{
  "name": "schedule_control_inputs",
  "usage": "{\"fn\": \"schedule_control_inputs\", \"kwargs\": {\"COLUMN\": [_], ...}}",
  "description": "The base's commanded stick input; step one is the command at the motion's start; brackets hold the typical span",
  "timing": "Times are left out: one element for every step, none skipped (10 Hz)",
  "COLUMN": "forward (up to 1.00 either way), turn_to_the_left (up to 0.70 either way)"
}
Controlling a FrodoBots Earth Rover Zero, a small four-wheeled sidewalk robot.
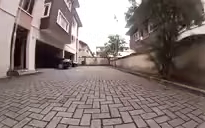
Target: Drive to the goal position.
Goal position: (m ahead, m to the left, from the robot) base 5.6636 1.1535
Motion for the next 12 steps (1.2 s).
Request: {"fn": "schedule_control_inputs", "kwargs": {"forward": [0.70, 0.70, 0.70, 0.70, 0.70, 0.70, 0.70, 0.70, 0.70, 0.70, 0.70, 0.70], "turn_to_the_left": [0.00, 0.00, 0.00, 0.00, 0.00, 0.00, 0.00, 0.00, 0.00, 0.00, 0.00, 0.00]}}
